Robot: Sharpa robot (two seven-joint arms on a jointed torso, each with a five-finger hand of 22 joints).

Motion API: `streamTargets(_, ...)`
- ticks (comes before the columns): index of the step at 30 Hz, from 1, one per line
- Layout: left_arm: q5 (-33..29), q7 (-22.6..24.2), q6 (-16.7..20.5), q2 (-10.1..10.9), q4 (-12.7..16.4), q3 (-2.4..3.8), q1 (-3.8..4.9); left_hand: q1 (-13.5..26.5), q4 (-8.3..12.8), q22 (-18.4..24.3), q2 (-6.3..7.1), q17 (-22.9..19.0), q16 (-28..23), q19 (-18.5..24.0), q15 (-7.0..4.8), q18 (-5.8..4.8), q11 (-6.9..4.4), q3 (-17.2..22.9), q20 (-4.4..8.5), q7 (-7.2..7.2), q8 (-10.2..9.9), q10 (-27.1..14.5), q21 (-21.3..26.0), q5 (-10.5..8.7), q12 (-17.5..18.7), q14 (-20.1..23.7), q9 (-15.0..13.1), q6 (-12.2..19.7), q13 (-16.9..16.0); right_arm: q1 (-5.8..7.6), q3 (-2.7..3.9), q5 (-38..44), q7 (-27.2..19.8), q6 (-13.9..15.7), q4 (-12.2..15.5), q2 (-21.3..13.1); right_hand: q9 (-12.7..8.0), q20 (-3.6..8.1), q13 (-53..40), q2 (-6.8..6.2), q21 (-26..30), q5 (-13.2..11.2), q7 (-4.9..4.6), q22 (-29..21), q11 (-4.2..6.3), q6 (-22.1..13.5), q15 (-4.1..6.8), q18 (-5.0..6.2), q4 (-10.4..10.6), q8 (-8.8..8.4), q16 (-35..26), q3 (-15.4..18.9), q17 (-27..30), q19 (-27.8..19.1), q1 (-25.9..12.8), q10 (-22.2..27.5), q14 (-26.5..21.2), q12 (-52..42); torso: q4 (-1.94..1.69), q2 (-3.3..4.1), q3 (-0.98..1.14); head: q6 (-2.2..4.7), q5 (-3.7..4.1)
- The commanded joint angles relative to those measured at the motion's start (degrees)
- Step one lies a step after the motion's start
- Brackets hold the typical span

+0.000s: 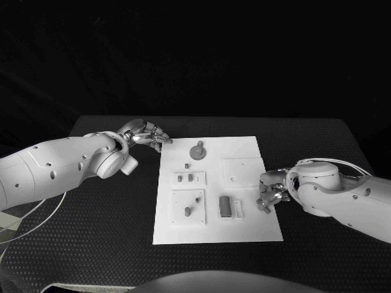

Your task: Assemble the parts on the task board

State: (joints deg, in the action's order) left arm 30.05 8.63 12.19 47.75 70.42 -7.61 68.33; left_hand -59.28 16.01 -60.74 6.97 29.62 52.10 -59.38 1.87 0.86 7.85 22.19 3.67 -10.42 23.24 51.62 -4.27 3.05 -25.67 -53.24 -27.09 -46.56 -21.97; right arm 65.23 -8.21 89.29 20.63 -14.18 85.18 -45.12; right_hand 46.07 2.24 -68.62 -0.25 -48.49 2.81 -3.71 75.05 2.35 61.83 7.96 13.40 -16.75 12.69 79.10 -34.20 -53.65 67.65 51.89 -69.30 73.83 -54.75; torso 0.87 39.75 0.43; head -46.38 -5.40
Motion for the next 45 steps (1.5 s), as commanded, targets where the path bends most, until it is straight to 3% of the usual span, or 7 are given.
streamTargets(1, -0.27, 0.23, -0.72, -0.1, 0.13, 0.03, 0.04, 0.8, -0.16, -0.07, -0.02, 0.06, -0.3, -0.23, 0.05, 0.04, -0.05, 0.17, 0.06, 0.12, -0.06, -0.36, 0.11, -0.18, -0.39, -0.39, 0.08, 0.26, 0.05, -0.67, -0.25, -7.0, 0.6, 2.8, 1.03, -0.25, -0.31, -0.14, 0.03, 1.47, -0.16, 0.08, -0.1, 0.65, 0.16, 0.33, 0.52, 1.6, 0.06, 0.43, 0.25, 0.31, 0.09, 0.31, 0.25, -0.18, 0.01, -0.12, -0.07, 0.01, 0.01, 0.01, -0.03)
streamTargets(8, -0.27, 0.17, -0.77, -0.06, 0.1, 0.03, 0.04, 0.89, -0.2, -0.07, -0.02, 0.07, -0.32, -0.22, 0.06, 0.04, -0.04, 0.16, 0.06, 0.1, -0.07, -0.37, 0.11, -0.18, -0.39, -0.39, 0.09, 0.29, 0.06, -0.22, 0.42, -13.52, 0.66, 6.86, 3.42, -0.61, -0.38, 0.03, -0.04, 1.83, -0.14, 0.08, 0.07, 0.54, 0.34, 0.89, 0.7, 1.6, 0.21, 0.45, 0.41, 0.46, 0.03, 0.65, -1.39, -0.37, 0.12, -0.25, -0.02, 0.0, -0.03, -0.02, 0.02)
streamTargets(18, -0.26, 0.11, -0.74, 0.12, 0.25, 0.03, 0.04, 0.96, -0.24, -0.07, -0.04, 0.09, -0.34, -0.21, 0.06, 0.04, -0.04, 0.18, 0.05, 0.1, -0.07, -0.39, 0.12, -0.18, -0.39, -0.38, 0.1, 0.3, 0.07, -0.01, 0.42, -17.79, 0.8, 7.68, 4.15, -0.6, -0.63, 0.25, -0.08, 0.96, 0.18, 0.08, 0.16, 0.29, 0.44, 1.18, 0.84, 1.6, 1.3, 0.1, 0.4, 0.58, 0.07, 0.98, -5.86, -0.35, 0.11, -0.19, 0.02, -0.01, -0.07, -0.01, 0.23)
streamTargets(35, -0.18, 0.13, -0.92, 0.09, 0.28, 0.03, 0.04, 1.01, -0.25, -0.07, -0.04, 0.12, -0.36, -0.2, 0.06, 0.05, -0.04, 0.21, 0.06, 0.1, -0.06, -0.41, 0.13, -0.17, -0.4, -0.38, 0.11, 0.3, 0.08, -0.32, -0.02, -18.88, 0.86, 7.48, 1.32, 1.73, -0.7, 0.38, -0.11, 0.91, 0.35, 0.09, 0.16, 0.25, 0.45, 1.18, 0.86, 1.6, 1.81, -0.09, 0.35, 0.15, 0.11, 1.01, -7.67, -0.26, 0.1, -0.13, 0.01, 0.02, 0.02, -0.16, 0.3)
streamTargets(45, -0.14, 0.14, -0.98, 0.09, 0.28, 0.03, 0.04, 1.03, -0.25, -0.07, -0.03, 0.13, -0.37, -0.19, 0.06, 0.05, -0.04, 0.23, 0.06, 0.1, -0.05, -0.43, 0.13, -0.18, -0.4, -0.38, 0.11, 0.31, 0.09, -1.22, -0.4, -18.29, 0.87, 7.12, -0.28, 2.78, -0.71, 0.39, -0.12, 0.87, 0.37, 0.08, 0.15, 0.26, 0.44, 1.16, 0.85, 1.6, 1.85, -0.14, 0.33, 0.08, 0.12, 1.0, -7.93, -0.23, 0.09, -0.11, -0.03, 0.02, 0.03, -0.41, 0.3)
